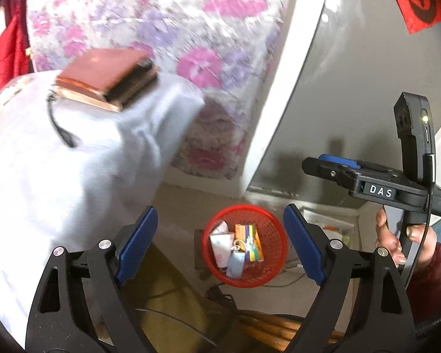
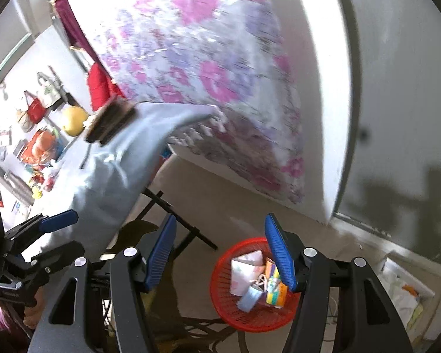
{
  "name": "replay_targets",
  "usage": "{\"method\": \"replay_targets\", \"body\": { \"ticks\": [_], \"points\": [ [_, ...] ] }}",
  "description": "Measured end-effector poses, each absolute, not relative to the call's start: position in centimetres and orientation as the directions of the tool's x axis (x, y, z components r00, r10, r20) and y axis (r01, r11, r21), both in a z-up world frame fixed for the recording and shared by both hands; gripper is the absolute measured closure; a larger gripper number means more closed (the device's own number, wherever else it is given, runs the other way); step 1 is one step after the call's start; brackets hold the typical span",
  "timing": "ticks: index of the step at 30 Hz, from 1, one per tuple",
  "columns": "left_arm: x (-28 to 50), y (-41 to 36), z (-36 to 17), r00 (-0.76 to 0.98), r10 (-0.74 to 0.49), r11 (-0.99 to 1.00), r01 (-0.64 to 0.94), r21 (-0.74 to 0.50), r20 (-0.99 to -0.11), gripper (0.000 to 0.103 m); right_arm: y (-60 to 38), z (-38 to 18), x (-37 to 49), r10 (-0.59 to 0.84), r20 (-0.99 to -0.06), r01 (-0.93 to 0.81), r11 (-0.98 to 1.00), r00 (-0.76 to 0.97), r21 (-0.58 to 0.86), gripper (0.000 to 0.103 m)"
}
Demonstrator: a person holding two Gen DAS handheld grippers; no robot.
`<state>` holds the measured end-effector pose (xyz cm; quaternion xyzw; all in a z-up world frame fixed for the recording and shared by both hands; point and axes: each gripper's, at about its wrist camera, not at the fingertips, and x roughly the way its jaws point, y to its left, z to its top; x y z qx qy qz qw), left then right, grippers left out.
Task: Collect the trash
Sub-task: 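Move both open tools back over the table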
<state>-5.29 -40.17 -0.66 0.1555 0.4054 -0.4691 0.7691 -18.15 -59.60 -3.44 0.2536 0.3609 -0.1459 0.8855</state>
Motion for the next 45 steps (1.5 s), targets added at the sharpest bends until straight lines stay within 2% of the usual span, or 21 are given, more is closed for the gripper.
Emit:
{"method": "replay_targets", "body": {
  "ticks": [11, 20, 31, 45],
  "points": [
    [-3.7, -33.4, 3.8, 0.37, -0.63, 0.604, 0.786, -0.132, -0.683, 0.012, -52.8, 1.3, -14.1, -0.023, -0.665, 0.301, 0.903, 0.746, 0.307, 0.039],
    [-1.0, -25.8, 5.9, 0.49, -0.602, 0.698, 0.707, -0.116, -0.63, 0.01, -45.5, 4.1, -9.3, 0.056, -0.643, 0.168, 0.945, 0.764, 0.281, 0.035],
    [4.6, -16.0, 5.7, 0.617, -0.454, 0.831, 0.554, -0.055, -0.643, 0.007, -36.3, 4.4, -1.2, 0.205, -0.654, -0.002, 0.955, 0.728, 0.297, 0.033],
    [14.5, -4.4, 1.8, 0.651, -0.212, 0.954, 0.298, -0.011, -0.729, 0.007, -27.3, 3.3, 10.3, 0.32, -0.691, -0.124, 0.94, 0.648, 0.319, 0.028]
  ]
}}
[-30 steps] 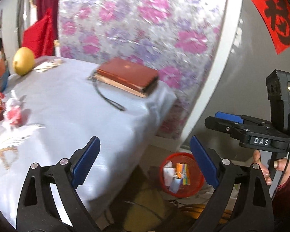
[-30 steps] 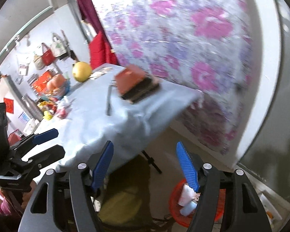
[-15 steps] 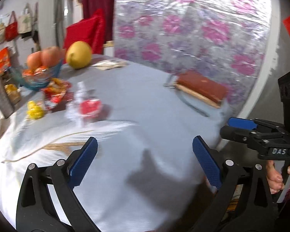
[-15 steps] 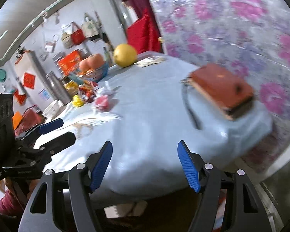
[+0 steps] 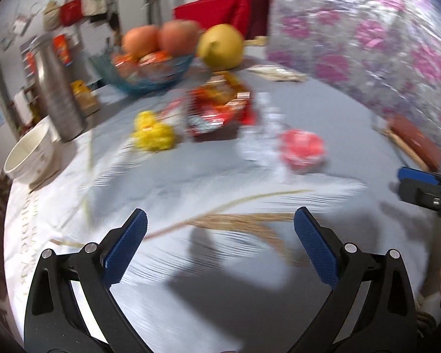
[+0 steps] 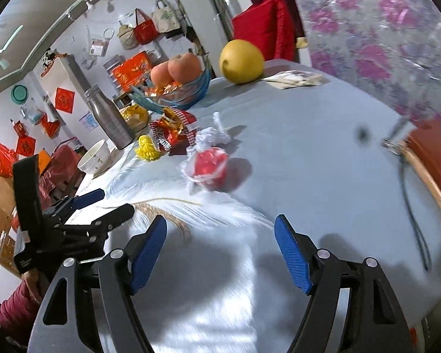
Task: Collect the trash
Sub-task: 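Move both open tools back over the table, then grasp the red chip bag with the left tool while the right tool grasps the clear cup of red paper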
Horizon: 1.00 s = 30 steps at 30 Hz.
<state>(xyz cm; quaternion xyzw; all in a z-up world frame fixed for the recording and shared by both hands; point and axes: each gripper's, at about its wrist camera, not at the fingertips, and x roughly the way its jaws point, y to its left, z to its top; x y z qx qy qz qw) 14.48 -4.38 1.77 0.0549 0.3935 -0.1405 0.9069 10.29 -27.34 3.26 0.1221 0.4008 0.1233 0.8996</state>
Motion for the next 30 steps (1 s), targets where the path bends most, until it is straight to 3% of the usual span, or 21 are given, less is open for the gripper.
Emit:
{"method": "replay_targets", "body": {
  "ticks": [8, 15, 21, 23, 24, 30],
  "points": [
    [17.5, 0.8, -0.3, 0.588, -0.236, 0.971, 0.174, -0.163, -0.774, 0.007, -24.6, 2.0, 15.2, 0.335, -0.712, -0.154, 0.939, 0.616, 0.309, 0.023],
    [17.8, 0.9, -0.9, 0.575, -0.235, 0.972, 0.161, -0.174, -0.783, 0.007, -23.2, 0.7, 19.1, 0.34, -0.736, -0.148, 0.937, 0.586, 0.316, 0.016],
    [17.8, 0.6, -0.9, 0.574, -0.228, 0.973, 0.168, -0.16, -0.787, 0.007, -22.0, -0.7, 21.1, 0.272, -0.77, -0.136, 0.962, 0.578, 0.238, 0.015],
    [17.8, 0.4, -1.0, 0.573, -0.222, 0.974, 0.17, -0.15, -0.789, 0.007, -21.9, -0.9, 21.1, 0.232, -0.773, -0.131, 0.973, 0.591, 0.192, 0.027],
    [17.9, 0.4, -1.0, 0.572, -0.218, 0.974, 0.172, -0.144, -0.79, 0.007, -21.8, -0.8, 21.0, 0.232, -0.77, -0.142, 0.973, 0.595, 0.183, 0.047],
    [17.9, 0.3, -1.1, 0.571, -0.218, 0.974, 0.174, -0.143, -0.791, 0.007, -23.1, 0.3, 18.6, 0.226, -0.73, -0.147, 0.974, 0.645, 0.172, 0.049]
  ]
}}
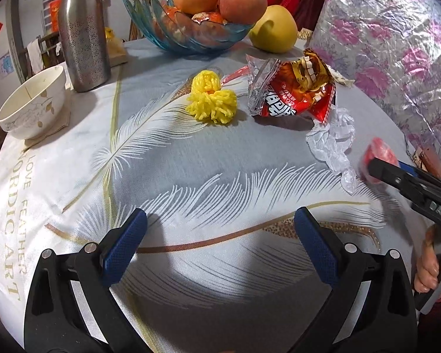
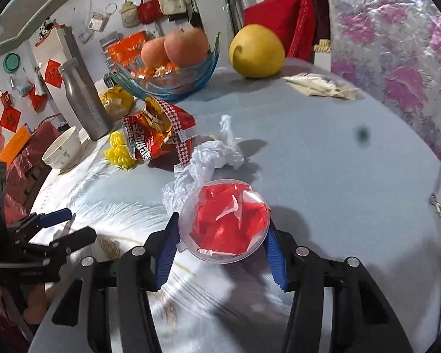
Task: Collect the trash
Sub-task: 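Grasp the red chip bag with the left tool while the right tool grasps the clear cup of red paper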
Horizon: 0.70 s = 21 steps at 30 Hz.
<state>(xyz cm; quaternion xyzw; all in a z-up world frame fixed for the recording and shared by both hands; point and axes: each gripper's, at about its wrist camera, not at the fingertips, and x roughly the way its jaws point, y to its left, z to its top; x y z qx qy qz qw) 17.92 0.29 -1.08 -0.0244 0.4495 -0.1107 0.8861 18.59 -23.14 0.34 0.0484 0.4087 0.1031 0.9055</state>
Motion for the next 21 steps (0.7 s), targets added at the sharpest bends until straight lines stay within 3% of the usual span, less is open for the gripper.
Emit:
{"method": "replay_targets", "body": {
  "ticks": [9, 15, 21],
  "points": [
    [18.8, 0.1, -0.2, 0.572, -0.26, 0.965, 0.191, -0.182, -0.778, 0.007, -25.4, 0.0, 17.3, 0.298, -0.72, -0.136, 0.952, 0.627, 0.275, 0.049],
    [22.2, -2.6, 2.5, 0.631, -0.314, 0.947, 0.263, -0.185, -0.71, 0.007, -25.3, -0.1, 17.3, 0.309, -0.718, -0.137, 0.948, 0.624, 0.288, 0.049],
    [25.4, -7.7, 4.3, 0.68, -0.301, 0.943, 0.315, -0.105, -0.668, 0.007, -25.6, -0.2, 17.3, 0.31, -0.715, -0.125, 0.946, 0.626, 0.3, 0.049]
  ]
}}
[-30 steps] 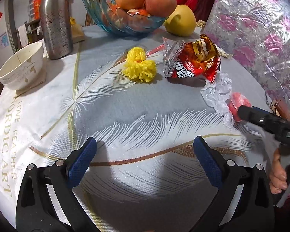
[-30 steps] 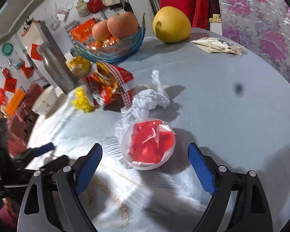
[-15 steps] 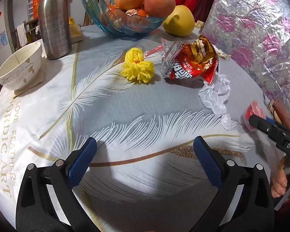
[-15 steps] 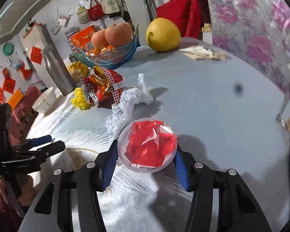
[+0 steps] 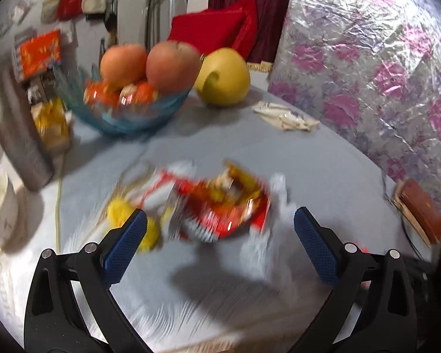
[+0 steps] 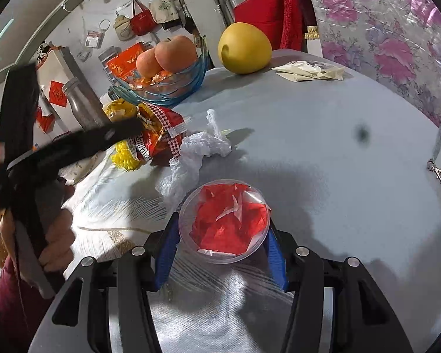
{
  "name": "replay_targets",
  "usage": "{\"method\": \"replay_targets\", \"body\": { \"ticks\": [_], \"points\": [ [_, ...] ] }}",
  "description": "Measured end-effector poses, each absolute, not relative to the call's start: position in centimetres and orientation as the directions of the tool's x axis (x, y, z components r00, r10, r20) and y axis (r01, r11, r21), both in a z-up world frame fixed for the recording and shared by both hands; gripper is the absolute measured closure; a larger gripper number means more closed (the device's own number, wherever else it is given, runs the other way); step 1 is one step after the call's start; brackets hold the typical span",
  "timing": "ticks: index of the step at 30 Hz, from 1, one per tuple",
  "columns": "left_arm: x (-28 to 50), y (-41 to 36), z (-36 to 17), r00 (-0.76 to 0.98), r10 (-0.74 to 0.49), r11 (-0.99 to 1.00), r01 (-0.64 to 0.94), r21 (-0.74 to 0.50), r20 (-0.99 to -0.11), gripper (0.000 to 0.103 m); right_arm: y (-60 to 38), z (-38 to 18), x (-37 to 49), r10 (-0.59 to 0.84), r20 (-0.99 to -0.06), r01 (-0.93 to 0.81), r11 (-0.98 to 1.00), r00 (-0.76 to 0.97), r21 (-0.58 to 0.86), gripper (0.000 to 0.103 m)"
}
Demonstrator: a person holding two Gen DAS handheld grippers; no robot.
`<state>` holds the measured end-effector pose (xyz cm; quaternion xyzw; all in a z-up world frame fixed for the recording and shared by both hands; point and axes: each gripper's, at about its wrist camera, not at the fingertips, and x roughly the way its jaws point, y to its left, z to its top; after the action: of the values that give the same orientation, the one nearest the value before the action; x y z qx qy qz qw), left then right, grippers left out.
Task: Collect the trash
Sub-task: 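Grasp the red chip bag with the left tool while the right tool grasps the clear cup of red paper, then carry the chip bag and cup to the red wastebasket and open both tools to drop them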
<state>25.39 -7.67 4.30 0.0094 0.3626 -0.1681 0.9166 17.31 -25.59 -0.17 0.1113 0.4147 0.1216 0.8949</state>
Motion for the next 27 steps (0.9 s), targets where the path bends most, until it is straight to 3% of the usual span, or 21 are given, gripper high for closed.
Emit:
{"method": "replay_targets", "body": {
  "ticks": [8, 11, 12, 19, 27],
  "points": [
    [28.8, -7.9, 1.6, 0.647, -0.277, 0.955, 0.265, -0.131, -0.711, 0.007, -25.6, -0.2, 17.3, 0.317, -0.715, -0.13, 0.944, 0.624, 0.305, 0.049],
    [28.6, -7.3, 0.8, 0.62, -0.317, 0.942, 0.296, -0.16, -0.717, 0.025, -25.6, -0.2, 17.3, 0.317, -0.714, -0.132, 0.943, 0.625, 0.304, 0.049],
    [28.4, -7.1, 1.0, 0.621, -0.325, 0.939, 0.302, -0.165, -0.713, 0.026, -25.5, -0.2, 17.3, 0.318, -0.712, -0.133, 0.943, 0.626, 0.304, 0.049],
    [22.3, -4.6, 4.2, 0.667, -0.385, 0.917, 0.355, -0.182, -0.638, 0.028, -26.0, 0.1, 17.1, 0.332, -0.689, -0.139, 0.937, 0.644, 0.322, 0.049],
    [13.9, -2.2, 5.9, 0.685, -0.401, 0.91, 0.374, -0.178, -0.608, 0.027, -26.8, 1.4, 15.0, 0.353, -0.625, -0.154, 0.924, 0.697, 0.35, 0.049]
  ]
}}
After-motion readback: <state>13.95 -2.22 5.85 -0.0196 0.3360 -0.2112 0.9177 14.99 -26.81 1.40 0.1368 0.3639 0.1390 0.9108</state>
